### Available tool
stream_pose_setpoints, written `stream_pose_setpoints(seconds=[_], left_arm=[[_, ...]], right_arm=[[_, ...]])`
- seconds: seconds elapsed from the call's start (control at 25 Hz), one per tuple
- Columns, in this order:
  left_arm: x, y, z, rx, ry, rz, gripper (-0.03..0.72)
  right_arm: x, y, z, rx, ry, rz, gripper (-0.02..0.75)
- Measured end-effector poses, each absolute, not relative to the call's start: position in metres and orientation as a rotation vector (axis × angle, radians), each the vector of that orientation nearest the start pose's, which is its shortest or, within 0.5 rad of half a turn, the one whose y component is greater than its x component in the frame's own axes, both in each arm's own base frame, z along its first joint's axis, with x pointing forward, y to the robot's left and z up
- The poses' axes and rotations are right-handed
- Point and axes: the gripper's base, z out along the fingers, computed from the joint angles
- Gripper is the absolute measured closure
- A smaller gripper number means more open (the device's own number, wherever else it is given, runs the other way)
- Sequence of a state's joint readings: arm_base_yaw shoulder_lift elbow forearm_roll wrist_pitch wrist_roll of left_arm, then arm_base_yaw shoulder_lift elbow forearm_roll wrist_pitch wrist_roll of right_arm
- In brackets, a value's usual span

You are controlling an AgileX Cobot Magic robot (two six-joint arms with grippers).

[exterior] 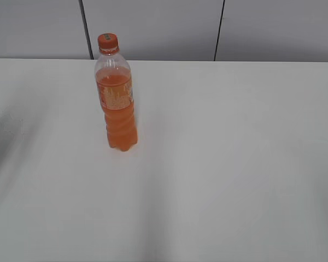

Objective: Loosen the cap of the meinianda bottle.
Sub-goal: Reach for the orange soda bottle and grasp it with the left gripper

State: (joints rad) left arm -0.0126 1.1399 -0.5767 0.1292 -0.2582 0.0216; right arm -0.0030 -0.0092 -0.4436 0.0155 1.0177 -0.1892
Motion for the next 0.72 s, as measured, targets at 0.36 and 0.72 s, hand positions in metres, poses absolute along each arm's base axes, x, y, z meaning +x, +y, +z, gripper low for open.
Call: stream_pose_setpoints(seconds=[0.36,0.72], left_arm=[[0.27,-0.008,0.246,0.174,1.803,0.04,0.271],[0.288,-0.009,0.211,0.18,1.877,0.024,0.275]], right_arm=[[0.002,0.001,0.265,-0.189,2.041,-0.1,0.206],[0.002,0.001,0.265,-0.189,2.041,-0.101,0.206]])
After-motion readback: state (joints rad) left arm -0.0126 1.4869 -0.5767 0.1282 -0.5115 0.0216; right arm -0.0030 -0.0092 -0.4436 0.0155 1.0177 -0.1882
